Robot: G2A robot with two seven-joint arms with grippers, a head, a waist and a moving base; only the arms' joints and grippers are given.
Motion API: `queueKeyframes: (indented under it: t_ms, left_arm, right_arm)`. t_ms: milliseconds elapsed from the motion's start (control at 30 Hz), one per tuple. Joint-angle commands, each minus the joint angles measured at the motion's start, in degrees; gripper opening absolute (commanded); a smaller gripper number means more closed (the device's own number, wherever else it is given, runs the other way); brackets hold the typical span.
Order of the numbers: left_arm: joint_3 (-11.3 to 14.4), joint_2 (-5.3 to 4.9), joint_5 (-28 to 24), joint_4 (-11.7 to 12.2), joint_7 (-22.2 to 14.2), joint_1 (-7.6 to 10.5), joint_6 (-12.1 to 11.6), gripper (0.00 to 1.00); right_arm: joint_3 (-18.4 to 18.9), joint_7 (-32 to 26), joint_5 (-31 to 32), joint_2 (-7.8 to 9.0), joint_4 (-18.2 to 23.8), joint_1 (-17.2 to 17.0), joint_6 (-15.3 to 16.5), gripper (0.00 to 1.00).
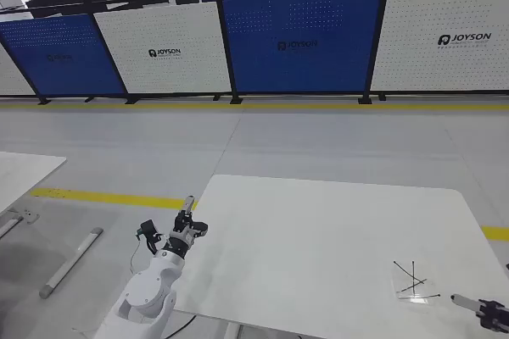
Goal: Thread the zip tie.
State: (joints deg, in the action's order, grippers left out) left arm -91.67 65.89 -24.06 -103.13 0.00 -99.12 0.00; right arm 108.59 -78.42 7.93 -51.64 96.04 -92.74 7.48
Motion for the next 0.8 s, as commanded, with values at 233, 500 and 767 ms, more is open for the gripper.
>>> queueKeyframes:
  t_ms: [233,500,767]
  left_arm:
    - [0.00,0.00,0.00,0.00,0.00,0.00,0.00,1.00]
    - [0.00,0.00,0.00,0.00,0.00,0.00,0.00,1.00]
    - [0.00,0.00,0.00,0.00,0.00,0.00,0.00,1.00]
  right_arm:
    - [-7.73,-1.23,3.22,1.91,-1.52,4.49,-3.10,1.00]
    - [-7.59,-0.64,3.02,1.89,-1.95,4.61,-3.54,1.00]
    - [-8.65,-1.23,1.15,2.32,-5.92,7.88,-4.89,0.47]
